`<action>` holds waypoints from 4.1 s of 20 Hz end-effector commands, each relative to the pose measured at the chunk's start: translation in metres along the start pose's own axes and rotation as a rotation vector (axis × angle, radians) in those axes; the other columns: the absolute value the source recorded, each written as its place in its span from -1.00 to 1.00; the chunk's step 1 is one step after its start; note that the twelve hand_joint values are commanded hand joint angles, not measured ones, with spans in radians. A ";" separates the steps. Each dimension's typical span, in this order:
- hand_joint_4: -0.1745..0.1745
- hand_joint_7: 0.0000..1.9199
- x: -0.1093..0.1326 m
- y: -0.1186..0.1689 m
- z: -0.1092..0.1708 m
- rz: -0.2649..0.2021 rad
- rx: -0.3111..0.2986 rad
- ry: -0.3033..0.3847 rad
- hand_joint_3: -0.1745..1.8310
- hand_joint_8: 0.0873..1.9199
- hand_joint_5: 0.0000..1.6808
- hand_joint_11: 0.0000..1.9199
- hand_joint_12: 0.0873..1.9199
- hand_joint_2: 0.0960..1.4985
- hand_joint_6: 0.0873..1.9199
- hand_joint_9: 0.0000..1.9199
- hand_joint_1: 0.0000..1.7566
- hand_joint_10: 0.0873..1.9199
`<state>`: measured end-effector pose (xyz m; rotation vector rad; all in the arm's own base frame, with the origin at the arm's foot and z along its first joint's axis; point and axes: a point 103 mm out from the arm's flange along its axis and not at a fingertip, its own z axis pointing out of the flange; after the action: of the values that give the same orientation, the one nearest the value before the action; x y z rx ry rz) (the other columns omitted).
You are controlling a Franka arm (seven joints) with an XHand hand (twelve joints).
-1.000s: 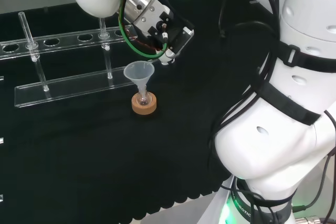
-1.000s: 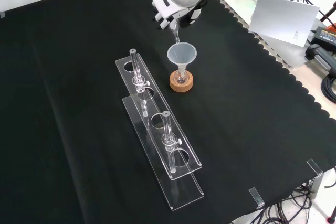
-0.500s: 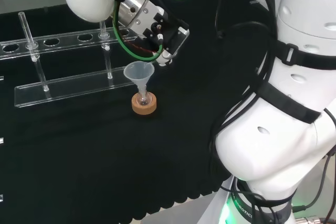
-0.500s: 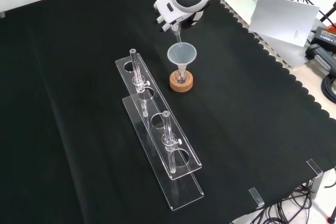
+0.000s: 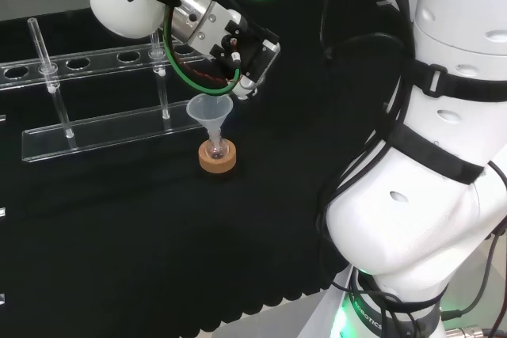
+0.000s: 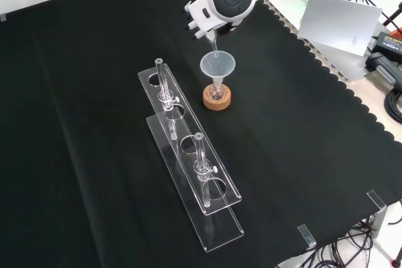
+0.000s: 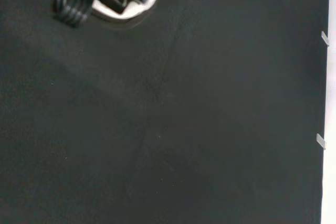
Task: Pour all the NaCl from the weighing funnel into the round-bottom flask.
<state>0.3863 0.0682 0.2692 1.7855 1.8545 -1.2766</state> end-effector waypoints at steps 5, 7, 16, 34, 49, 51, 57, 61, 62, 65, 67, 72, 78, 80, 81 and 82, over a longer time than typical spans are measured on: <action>1.00 -0.10 0.001 -0.001 -0.003 0.008 0.000 -0.049 -0.22 -0.36 0.58 0.12 -0.16 -0.19 -0.49 0.33 0.28 -0.95; 1.00 -0.10 0.001 -0.002 -0.004 0.008 0.000 -0.062 -0.23 -0.36 0.58 0.12 -0.16 -0.19 -0.49 0.33 0.28 -0.95; 1.00 -0.11 0.004 -0.001 -0.004 0.003 0.005 -0.094 -0.23 -0.36 0.58 0.12 -0.16 -0.19 -0.49 0.33 0.28 -0.96; 1.00 -0.11 0.008 -0.002 -0.015 0.008 0.003 -0.158 -0.23 -0.36 0.58 0.12 -0.17 -0.18 -0.49 0.32 0.28 -0.97; 1.00 -0.13 0.009 -0.001 -0.018 0.027 0.015 -0.232 -0.23 -0.35 0.57 0.12 -0.17 -0.18 -0.49 0.31 0.28 -0.98; 1.00 -0.13 0.009 -0.002 -0.020 0.027 0.014 -0.239 -0.23 -0.35 0.57 0.11 -0.17 -0.18 -0.49 0.31 0.28 -0.98; 1.00 -0.13 0.010 -0.001 -0.020 0.029 0.017 -0.261 -0.23 -0.35 0.57 0.11 -0.17 -0.18 -0.48 0.31 0.28 -0.98; 1.00 -0.13 0.010 0.000 -0.020 0.031 0.015 -0.273 -0.23 -0.35 0.57 0.11 -0.17 -0.18 -0.48 0.31 0.28 -0.98; 1.00 -0.13 0.010 0.000 -0.021 0.031 0.016 -0.276 -0.23 -0.35 0.57 0.11 -0.17 -0.18 -0.48 0.31 0.28 -0.98; 1.00 -0.13 0.008 0.000 -0.020 0.029 0.017 -0.287 -0.23 -0.35 0.57 0.11 -0.17 -0.18 -0.48 0.31 0.28 -0.98; 1.00 -0.13 0.011 0.000 -0.023 0.027 0.018 -0.314 -0.23 -0.35 0.57 0.11 -0.17 -0.18 -0.48 0.31 0.28 -0.98; 1.00 -0.14 0.013 0.000 -0.024 0.027 0.013 -0.348 -0.23 -0.35 0.57 0.11 -0.17 -0.18 -0.48 0.31 0.28 -0.98; 1.00 -0.14 0.012 0.001 -0.024 0.028 0.010 -0.369 -0.23 -0.35 0.57 0.11 -0.16 -0.18 -0.48 0.31 0.28 -0.99; 1.00 -0.14 0.013 -0.002 -0.026 0.035 0.006 -0.378 -0.23 -0.35 0.57 0.11 -0.16 -0.18 -0.48 0.31 0.28 -0.99; 1.00 -0.14 0.013 -0.003 -0.028 0.037 0.005 -0.381 -0.23 -0.35 0.57 0.11 -0.16 -0.18 -0.48 0.31 0.28 -0.99; 1.00 -0.14 0.013 -0.004 -0.029 0.039 0.003 -0.381 -0.23 -0.35 0.57 0.11 -0.16 -0.18 -0.48 0.31 0.28 -0.99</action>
<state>0.3928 0.0950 0.2752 1.4532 1.6108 -1.4844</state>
